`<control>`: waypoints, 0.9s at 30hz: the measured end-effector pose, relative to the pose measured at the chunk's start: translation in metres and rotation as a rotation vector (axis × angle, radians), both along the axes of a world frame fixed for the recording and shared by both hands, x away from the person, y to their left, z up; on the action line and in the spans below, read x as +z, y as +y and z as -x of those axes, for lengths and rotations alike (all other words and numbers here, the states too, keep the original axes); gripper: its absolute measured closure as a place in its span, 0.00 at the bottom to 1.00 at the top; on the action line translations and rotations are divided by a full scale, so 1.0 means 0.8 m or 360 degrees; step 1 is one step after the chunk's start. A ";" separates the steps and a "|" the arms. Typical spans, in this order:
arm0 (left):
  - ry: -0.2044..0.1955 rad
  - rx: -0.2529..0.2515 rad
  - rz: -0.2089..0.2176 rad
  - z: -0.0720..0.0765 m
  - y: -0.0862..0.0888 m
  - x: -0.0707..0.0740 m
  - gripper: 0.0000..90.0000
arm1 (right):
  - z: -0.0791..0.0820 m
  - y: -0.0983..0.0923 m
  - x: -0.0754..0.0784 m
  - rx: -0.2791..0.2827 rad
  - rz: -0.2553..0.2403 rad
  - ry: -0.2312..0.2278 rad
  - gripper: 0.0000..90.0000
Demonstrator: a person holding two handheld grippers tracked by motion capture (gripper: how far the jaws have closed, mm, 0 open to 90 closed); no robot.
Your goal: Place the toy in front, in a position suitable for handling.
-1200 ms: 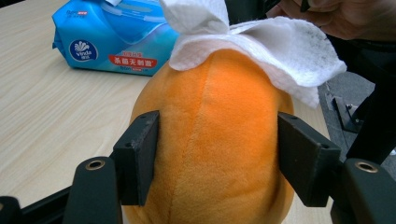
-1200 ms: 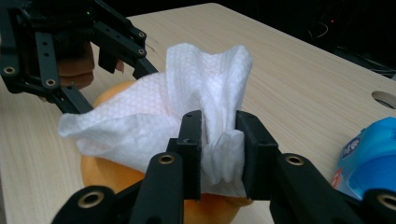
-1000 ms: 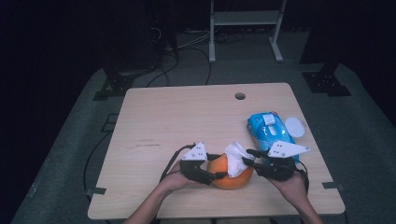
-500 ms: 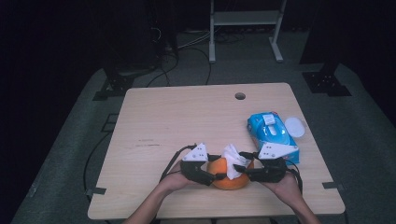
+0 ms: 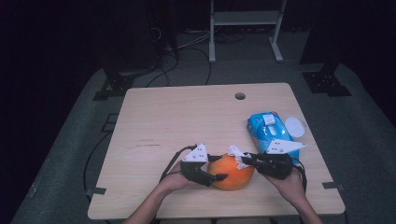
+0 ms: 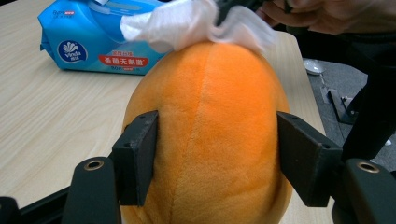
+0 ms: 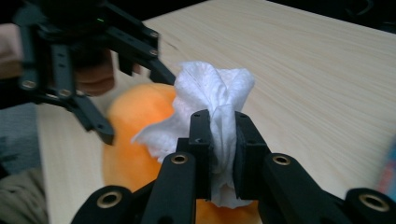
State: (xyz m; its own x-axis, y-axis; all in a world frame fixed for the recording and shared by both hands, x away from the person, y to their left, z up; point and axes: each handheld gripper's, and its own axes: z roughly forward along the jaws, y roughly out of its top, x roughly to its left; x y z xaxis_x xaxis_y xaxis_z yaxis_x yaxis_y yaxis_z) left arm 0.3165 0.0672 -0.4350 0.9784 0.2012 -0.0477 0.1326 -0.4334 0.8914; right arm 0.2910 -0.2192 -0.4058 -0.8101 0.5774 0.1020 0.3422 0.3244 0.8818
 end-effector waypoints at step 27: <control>-0.0014 -0.0001 -0.0011 0.002 -0.003 0.000 0.37 | 0.006 0.033 0.012 0.0039 0.0050 -0.0085 0.89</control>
State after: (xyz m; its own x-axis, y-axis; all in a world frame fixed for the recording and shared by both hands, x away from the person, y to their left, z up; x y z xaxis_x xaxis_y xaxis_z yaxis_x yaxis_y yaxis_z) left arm 0.3146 0.0649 -0.4351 0.9789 0.2006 -0.0376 0.1243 -0.4398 0.8895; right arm 0.2866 -0.1926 -0.3965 -0.8278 0.5595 0.0402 0.2864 0.3599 0.8879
